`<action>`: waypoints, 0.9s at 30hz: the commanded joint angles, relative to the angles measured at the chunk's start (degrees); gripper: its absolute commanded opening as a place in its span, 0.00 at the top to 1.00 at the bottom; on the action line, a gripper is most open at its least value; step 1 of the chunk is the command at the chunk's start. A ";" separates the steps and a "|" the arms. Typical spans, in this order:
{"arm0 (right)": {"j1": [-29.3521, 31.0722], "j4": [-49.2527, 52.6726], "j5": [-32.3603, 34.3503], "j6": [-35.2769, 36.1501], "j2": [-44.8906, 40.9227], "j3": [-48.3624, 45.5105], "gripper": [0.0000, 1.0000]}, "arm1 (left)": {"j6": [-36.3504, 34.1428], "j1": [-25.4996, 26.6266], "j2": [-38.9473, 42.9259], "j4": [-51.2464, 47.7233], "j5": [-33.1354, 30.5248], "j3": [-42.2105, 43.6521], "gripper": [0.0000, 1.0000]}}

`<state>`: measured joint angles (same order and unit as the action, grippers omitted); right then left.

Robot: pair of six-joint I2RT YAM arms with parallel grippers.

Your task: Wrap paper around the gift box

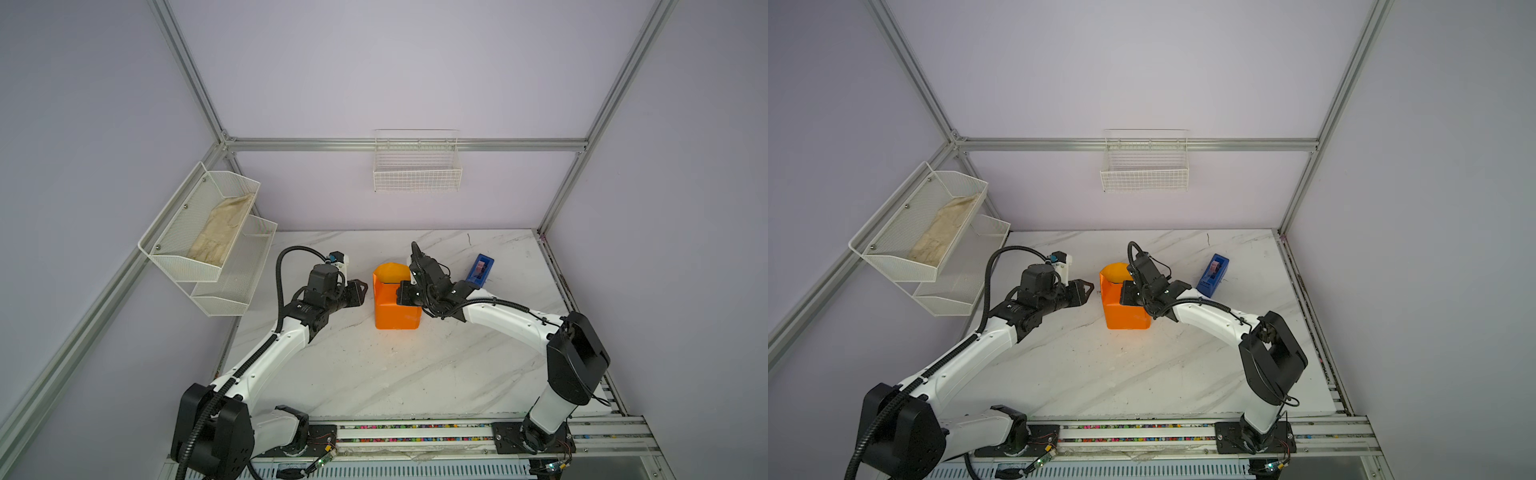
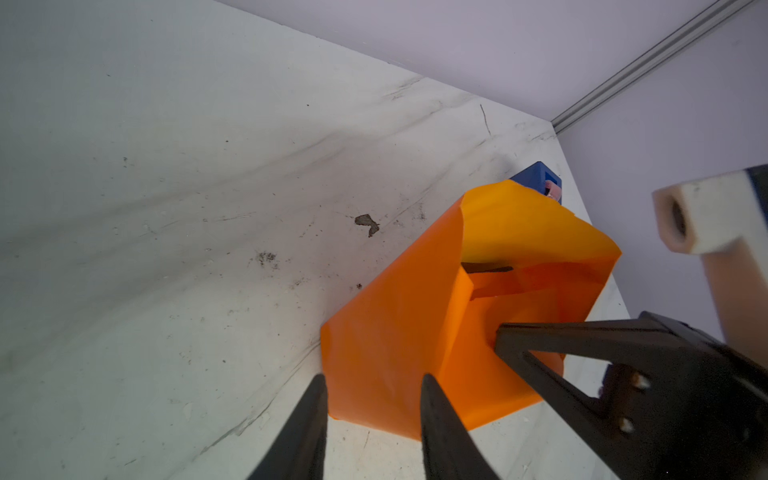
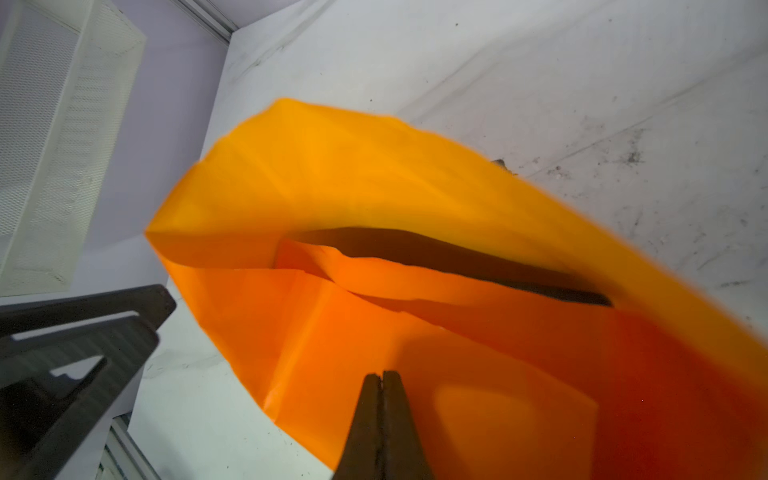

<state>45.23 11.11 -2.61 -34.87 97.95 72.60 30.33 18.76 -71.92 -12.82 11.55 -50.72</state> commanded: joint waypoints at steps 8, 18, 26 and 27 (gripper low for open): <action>0.02 -3.10 2.61 -0.79 0.88 -4.52 1.00 | 4.15 -0.31 -3.92 4.58 2.41 2.55 0.66; 0.03 -3.39 2.61 -1.25 1.28 -4.72 1.00 | 4.35 -0.32 -4.16 2.48 -6.55 1.44 0.68; 0.03 -3.37 2.08 -1.47 1.00 -4.68 1.00 | 5.01 -0.34 -12.65 5.85 -3.71 -0.13 0.69; 0.03 -3.46 2.12 -1.51 0.89 -4.66 1.00 | 5.50 -0.31 -13.02 5.90 -3.81 0.08 0.69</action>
<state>45.23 4.67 -1.06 -35.70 97.97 69.34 34.11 18.76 -84.14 -9.39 7.07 -50.26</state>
